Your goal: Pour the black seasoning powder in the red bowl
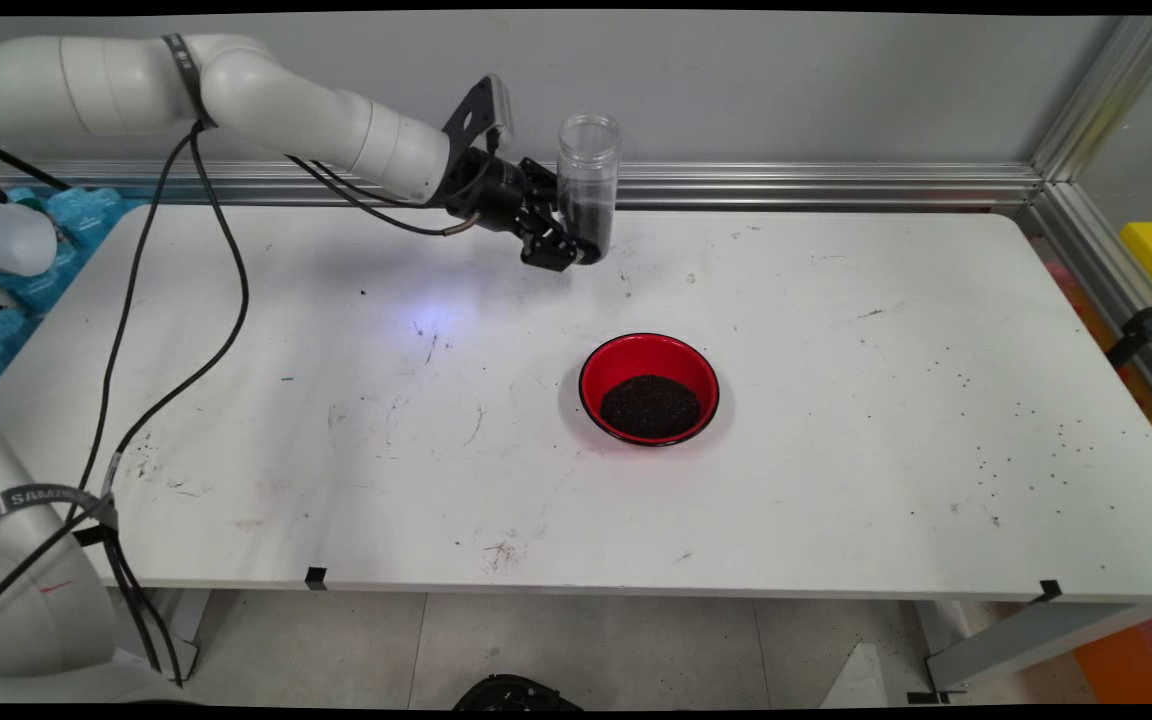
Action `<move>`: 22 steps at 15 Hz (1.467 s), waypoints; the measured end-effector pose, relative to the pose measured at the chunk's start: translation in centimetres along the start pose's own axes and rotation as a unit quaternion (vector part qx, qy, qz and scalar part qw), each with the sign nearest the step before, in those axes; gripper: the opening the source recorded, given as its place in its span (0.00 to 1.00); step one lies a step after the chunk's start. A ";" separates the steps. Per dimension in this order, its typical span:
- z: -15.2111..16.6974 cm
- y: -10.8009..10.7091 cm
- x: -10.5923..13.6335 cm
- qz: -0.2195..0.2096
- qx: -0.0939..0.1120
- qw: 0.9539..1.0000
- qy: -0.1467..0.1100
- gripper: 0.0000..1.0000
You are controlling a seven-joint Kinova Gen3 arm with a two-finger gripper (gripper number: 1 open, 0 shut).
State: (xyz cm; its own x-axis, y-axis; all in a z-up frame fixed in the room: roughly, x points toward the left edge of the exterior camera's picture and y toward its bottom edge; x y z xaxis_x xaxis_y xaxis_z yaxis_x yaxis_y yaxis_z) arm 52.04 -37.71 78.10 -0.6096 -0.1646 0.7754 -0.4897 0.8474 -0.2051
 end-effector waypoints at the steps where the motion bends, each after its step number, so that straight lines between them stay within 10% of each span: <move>1: -0.1 0.2 0.2 0.018 0.001 1.000 0.001 0.00; 5: 0.0 0.7 0.9 0.112 0.014 0.994 0.009 0.00; 10: 0.7 1.9 1.6 0.222 0.021 0.975 0.014 0.00; 22: 2.7 4.3 2.5 0.445 0.058 0.893 -0.034 0.00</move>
State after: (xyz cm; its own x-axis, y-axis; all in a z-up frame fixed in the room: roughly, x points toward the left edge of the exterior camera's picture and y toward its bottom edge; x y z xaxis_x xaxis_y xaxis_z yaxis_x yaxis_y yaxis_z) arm 46.73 -35.83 77.59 -0.8238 0.5148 0.2375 0.1482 0.5999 -0.7862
